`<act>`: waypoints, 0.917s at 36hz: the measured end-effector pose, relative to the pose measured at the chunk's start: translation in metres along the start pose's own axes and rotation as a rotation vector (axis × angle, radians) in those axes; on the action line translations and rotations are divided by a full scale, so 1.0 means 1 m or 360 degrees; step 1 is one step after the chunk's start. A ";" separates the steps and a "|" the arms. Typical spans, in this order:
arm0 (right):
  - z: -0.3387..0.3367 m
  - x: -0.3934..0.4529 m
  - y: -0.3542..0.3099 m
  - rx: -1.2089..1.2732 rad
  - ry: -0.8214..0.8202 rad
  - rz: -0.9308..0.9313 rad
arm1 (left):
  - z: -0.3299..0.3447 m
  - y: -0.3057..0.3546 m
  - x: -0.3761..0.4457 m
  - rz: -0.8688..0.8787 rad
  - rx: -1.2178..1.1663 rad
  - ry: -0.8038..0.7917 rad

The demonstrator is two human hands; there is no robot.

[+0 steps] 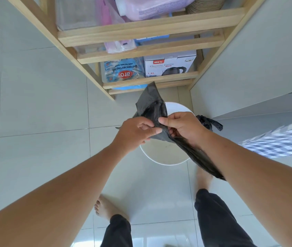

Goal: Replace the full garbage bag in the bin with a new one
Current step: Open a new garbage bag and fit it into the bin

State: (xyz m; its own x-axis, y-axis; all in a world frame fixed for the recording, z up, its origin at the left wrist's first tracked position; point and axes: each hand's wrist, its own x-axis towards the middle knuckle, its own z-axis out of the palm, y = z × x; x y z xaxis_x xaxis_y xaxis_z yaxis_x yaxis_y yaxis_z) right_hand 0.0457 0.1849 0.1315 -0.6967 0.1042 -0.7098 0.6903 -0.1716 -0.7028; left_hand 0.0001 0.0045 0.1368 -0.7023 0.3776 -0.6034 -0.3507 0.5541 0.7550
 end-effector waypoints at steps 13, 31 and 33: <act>-0.005 0.000 -0.005 0.0399 0.0017 0.0070 | -0.011 -0.008 0.008 -0.0140 -0.0518 0.0308; -0.097 -0.008 0.014 0.1526 0.0843 0.0282 | -0.052 -0.034 0.000 -0.0813 -0.1257 0.0483; -0.096 -0.008 0.012 0.1332 0.0792 0.0364 | -0.044 -0.024 -0.004 -0.0764 -0.1047 0.0381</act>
State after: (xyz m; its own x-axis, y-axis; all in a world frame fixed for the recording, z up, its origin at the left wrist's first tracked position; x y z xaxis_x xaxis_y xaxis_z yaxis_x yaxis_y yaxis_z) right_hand 0.0780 0.2759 0.1241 -0.2710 0.3478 -0.8975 0.3046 -0.8536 -0.4227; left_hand -0.0160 -0.0424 0.1325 -0.4715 0.0036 -0.8819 -0.8810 0.0419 0.4712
